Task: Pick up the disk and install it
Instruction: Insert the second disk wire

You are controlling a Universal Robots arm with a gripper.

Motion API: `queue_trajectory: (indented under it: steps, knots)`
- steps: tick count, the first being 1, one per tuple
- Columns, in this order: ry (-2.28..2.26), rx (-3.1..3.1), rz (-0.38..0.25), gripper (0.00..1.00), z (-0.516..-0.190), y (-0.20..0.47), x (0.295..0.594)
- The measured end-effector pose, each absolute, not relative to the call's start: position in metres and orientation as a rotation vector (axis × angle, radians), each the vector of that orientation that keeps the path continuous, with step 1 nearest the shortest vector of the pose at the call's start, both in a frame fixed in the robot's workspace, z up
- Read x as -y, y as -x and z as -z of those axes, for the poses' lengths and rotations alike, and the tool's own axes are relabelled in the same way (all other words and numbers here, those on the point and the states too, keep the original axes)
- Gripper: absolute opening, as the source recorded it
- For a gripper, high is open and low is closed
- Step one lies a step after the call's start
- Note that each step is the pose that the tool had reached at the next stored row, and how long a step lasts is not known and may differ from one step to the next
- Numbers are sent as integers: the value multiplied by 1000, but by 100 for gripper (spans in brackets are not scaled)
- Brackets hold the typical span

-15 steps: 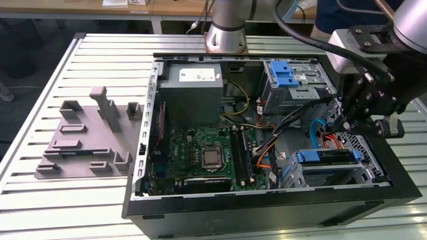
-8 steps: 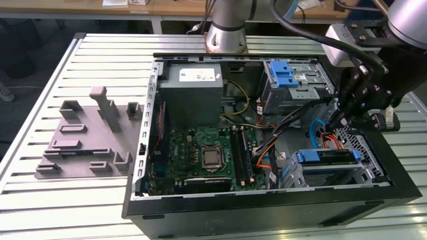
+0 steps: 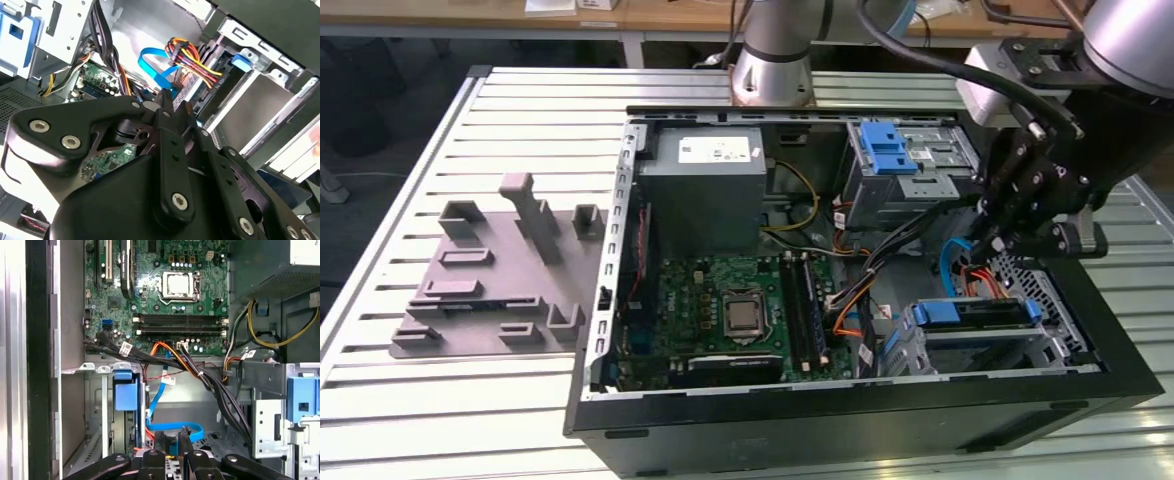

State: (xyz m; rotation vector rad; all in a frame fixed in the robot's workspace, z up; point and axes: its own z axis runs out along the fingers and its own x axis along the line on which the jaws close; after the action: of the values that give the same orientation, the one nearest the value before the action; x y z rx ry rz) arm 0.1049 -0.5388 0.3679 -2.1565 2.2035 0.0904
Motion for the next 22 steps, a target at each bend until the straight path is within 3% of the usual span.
queue_trajectory:
  steps: [20, 22]
  knots:
    - [2181, -2230, -50, 25, -355, -107, 537]
    - [2182, -2231, -48, 18, -355, -107, 537]
